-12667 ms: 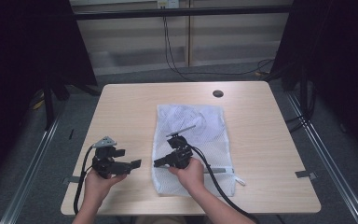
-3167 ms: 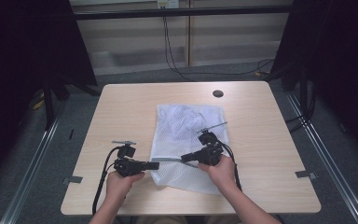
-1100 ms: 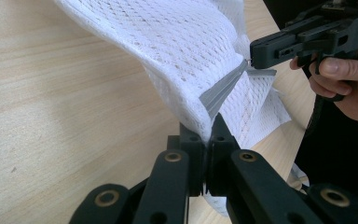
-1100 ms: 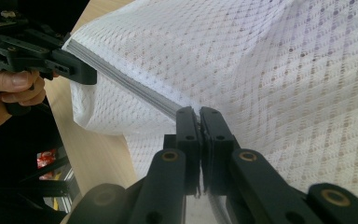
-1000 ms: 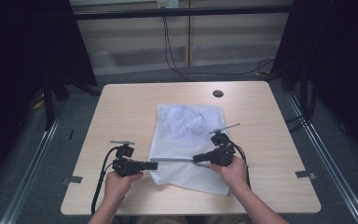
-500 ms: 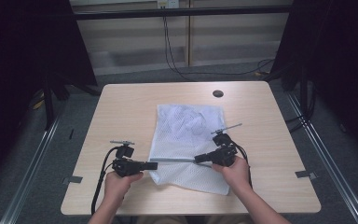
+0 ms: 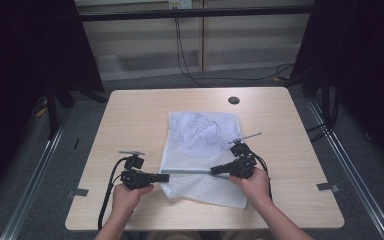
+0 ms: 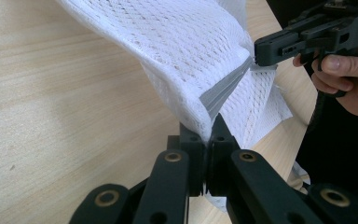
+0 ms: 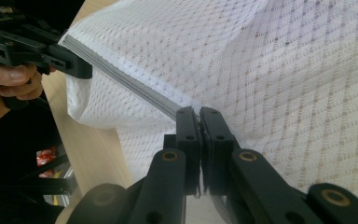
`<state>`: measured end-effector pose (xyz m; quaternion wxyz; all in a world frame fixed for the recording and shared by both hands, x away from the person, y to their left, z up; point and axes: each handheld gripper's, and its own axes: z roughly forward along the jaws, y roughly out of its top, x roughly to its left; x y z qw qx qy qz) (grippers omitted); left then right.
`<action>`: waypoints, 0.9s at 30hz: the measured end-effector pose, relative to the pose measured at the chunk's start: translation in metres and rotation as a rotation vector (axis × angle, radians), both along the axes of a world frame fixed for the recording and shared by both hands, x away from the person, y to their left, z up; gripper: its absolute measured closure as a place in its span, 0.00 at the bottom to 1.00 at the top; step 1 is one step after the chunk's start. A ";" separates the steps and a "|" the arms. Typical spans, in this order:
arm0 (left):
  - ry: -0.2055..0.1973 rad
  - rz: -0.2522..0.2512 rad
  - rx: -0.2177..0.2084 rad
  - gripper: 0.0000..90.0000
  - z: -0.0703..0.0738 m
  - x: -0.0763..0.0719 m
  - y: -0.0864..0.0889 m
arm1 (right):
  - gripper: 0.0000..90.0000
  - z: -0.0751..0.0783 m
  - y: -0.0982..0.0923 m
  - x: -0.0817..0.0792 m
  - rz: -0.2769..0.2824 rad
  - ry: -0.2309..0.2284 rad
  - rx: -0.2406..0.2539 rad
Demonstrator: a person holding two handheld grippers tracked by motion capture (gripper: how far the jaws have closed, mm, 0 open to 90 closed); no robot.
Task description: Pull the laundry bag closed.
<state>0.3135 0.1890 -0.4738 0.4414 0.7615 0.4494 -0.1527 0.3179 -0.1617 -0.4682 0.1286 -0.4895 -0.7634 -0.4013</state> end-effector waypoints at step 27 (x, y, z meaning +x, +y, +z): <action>0.003 0.012 0.003 0.98 0.000 0.000 0.003 | 0.97 -0.002 -0.018 -0.004 -0.027 -0.005 -0.024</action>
